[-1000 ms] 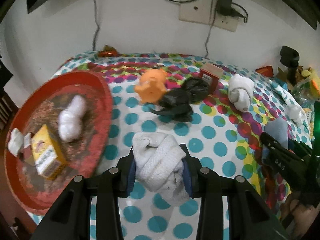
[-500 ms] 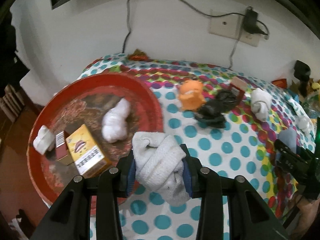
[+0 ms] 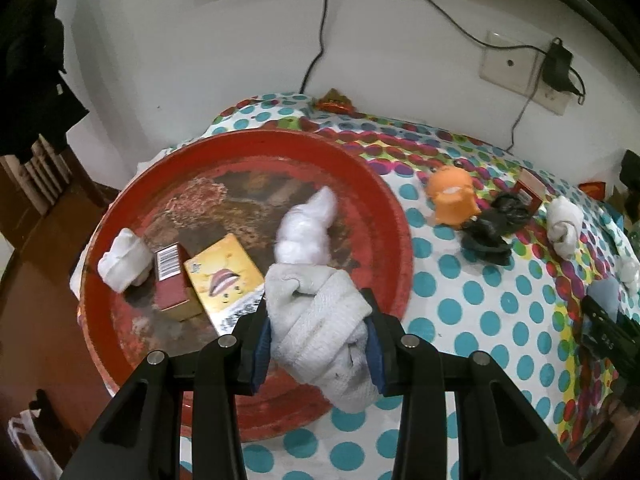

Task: Organize objects
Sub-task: 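Carry the white cloth onto the red tray and open the left gripper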

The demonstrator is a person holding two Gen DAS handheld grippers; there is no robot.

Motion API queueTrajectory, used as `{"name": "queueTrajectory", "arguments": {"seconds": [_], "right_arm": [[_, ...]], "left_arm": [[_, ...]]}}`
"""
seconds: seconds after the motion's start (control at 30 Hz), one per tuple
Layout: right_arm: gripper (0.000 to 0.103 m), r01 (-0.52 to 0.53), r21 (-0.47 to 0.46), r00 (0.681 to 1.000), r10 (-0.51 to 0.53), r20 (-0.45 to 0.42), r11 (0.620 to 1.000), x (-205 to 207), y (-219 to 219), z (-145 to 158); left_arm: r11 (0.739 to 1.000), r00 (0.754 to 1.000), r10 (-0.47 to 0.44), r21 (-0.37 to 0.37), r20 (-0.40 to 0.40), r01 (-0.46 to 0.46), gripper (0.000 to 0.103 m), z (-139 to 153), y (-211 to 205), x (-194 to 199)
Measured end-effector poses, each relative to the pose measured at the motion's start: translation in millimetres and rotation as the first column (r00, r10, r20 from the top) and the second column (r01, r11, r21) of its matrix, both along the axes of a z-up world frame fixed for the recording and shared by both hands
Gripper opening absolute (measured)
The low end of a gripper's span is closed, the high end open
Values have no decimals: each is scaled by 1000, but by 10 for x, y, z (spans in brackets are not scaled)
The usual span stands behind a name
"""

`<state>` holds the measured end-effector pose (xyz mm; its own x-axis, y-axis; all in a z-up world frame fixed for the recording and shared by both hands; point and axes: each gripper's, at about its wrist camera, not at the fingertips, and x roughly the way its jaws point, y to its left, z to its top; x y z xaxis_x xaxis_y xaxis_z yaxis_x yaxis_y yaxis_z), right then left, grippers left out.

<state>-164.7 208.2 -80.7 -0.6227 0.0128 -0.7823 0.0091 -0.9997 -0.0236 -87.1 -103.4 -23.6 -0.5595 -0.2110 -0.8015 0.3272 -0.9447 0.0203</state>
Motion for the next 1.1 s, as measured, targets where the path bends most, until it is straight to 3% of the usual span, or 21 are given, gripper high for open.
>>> {"name": "queueTrajectory", "arguments": {"seconds": [1.1], "right_arm": [[46, 0, 0, 1000, 0, 0, 1000, -2, -2, -3]], "left_arm": [[963, 965, 256, 72, 49, -259, 37, -241, -1223, 240]]}}
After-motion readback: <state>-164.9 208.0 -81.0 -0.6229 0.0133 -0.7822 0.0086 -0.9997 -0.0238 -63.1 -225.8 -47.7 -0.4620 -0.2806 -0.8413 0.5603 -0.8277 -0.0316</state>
